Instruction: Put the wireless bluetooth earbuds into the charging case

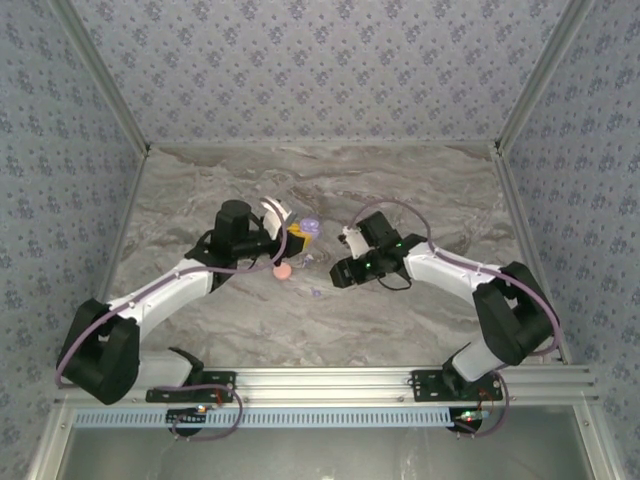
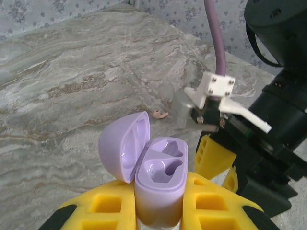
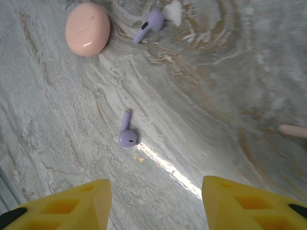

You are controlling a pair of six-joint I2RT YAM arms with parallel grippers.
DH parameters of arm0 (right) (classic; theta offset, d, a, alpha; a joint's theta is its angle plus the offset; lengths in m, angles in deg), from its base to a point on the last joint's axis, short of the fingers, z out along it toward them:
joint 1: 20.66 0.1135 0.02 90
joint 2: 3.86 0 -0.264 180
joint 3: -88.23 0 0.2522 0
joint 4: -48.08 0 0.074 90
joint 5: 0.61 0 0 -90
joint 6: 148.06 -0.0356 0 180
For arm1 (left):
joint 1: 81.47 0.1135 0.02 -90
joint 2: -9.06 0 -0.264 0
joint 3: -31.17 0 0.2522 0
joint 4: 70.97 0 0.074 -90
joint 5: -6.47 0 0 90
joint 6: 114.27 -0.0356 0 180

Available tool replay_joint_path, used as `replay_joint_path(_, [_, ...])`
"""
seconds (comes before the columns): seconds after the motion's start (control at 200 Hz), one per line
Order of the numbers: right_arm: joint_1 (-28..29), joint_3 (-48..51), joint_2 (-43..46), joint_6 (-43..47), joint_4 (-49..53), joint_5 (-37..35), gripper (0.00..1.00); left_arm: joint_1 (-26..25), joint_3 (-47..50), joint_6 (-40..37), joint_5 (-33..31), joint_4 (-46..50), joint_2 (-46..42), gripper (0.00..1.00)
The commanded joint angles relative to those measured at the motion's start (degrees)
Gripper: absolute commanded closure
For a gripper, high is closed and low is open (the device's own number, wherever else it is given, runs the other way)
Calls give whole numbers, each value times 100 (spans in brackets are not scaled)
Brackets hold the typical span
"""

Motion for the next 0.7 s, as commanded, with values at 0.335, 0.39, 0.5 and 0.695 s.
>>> replay_joint_path(0.335, [729,-648,-1026,-172,-214,-414,50,112,105,-40,-386,362,-643,82])
replay_joint_path(0.39, [770,-727,-1121,-162,-154,-477,50,129,106,-37,-390,388,-666,82])
replay_joint_path(0.5, [868,-879,-1262,-118,-36,-572,51,136,117,-34,-418,395,-703,82])
replay_joint_path(0.695, [1015,-1127,-1510,-26,243,-823,51,169,129,-8,-468,408,-701,81])
